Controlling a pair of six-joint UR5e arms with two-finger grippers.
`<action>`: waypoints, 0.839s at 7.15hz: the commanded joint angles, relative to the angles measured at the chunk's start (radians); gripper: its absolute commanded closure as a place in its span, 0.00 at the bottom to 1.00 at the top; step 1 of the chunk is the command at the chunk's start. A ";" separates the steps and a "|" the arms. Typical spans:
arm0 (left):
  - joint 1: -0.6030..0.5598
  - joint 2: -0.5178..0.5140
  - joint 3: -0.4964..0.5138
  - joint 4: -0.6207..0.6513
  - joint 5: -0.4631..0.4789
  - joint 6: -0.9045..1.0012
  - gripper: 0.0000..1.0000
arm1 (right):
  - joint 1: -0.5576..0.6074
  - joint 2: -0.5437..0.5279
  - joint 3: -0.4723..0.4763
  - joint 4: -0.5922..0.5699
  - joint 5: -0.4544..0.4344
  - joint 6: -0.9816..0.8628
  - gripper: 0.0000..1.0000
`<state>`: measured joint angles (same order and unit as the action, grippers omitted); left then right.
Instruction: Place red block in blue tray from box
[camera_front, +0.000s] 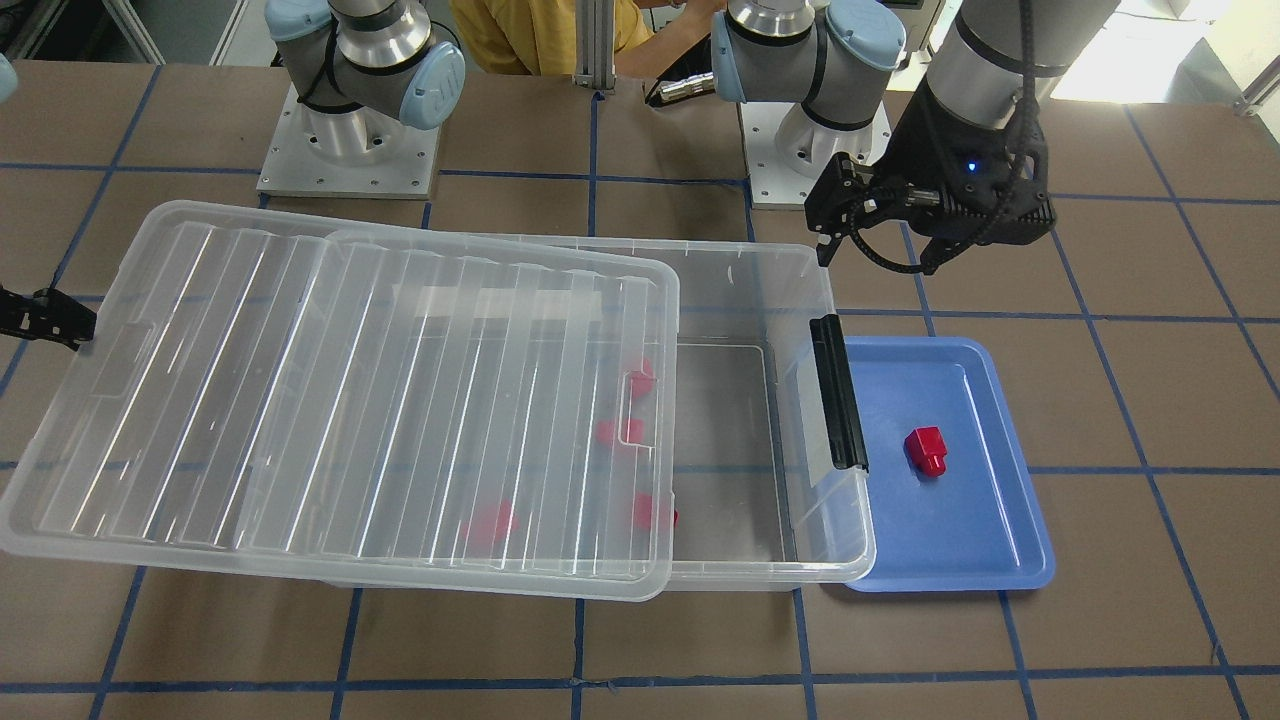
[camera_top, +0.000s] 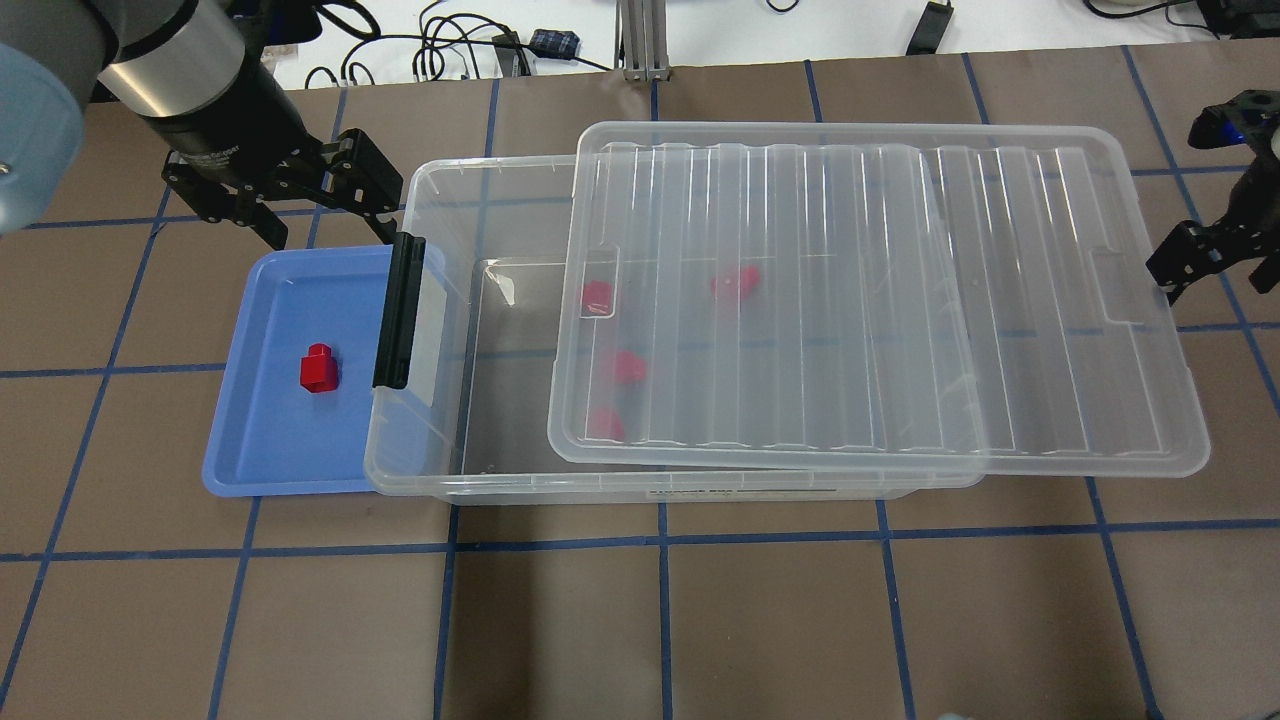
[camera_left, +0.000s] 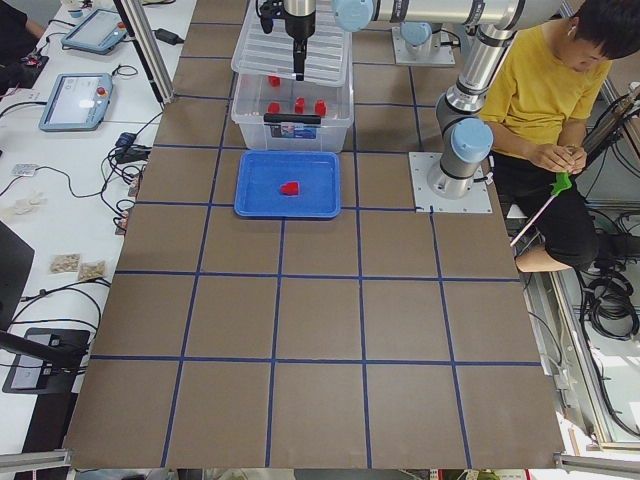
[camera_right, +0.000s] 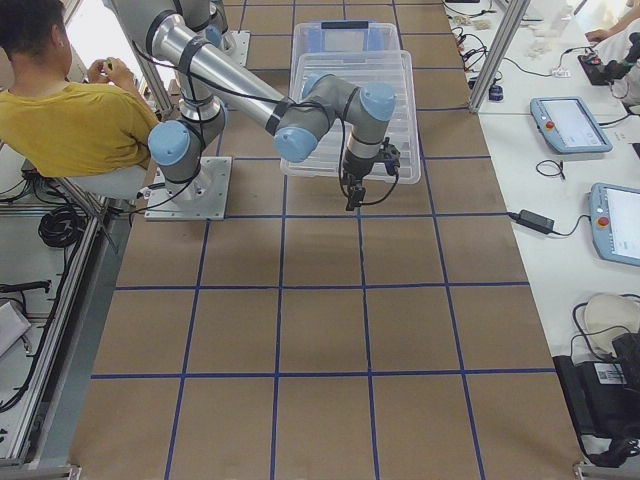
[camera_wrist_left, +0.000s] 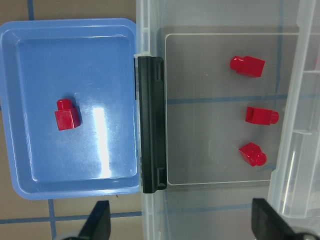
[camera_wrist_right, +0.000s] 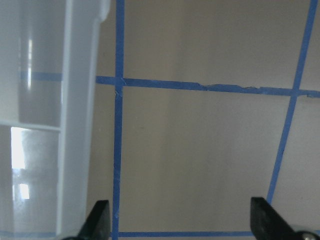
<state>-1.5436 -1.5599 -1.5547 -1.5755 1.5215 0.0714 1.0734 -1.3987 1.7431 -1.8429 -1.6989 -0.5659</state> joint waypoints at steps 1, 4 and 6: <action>-0.012 0.015 -0.004 0.002 0.011 0.004 0.00 | 0.019 0.000 0.001 -0.001 0.027 0.006 0.00; -0.012 0.023 -0.005 0.002 0.009 0.004 0.00 | 0.062 0.000 0.006 -0.001 0.027 -0.002 0.00; -0.013 0.024 -0.005 0.002 0.011 -0.001 0.00 | 0.080 0.006 0.012 -0.001 0.035 -0.008 0.00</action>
<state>-1.5564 -1.5370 -1.5600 -1.5739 1.5314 0.0708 1.1433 -1.3959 1.7498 -1.8439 -1.6676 -0.5707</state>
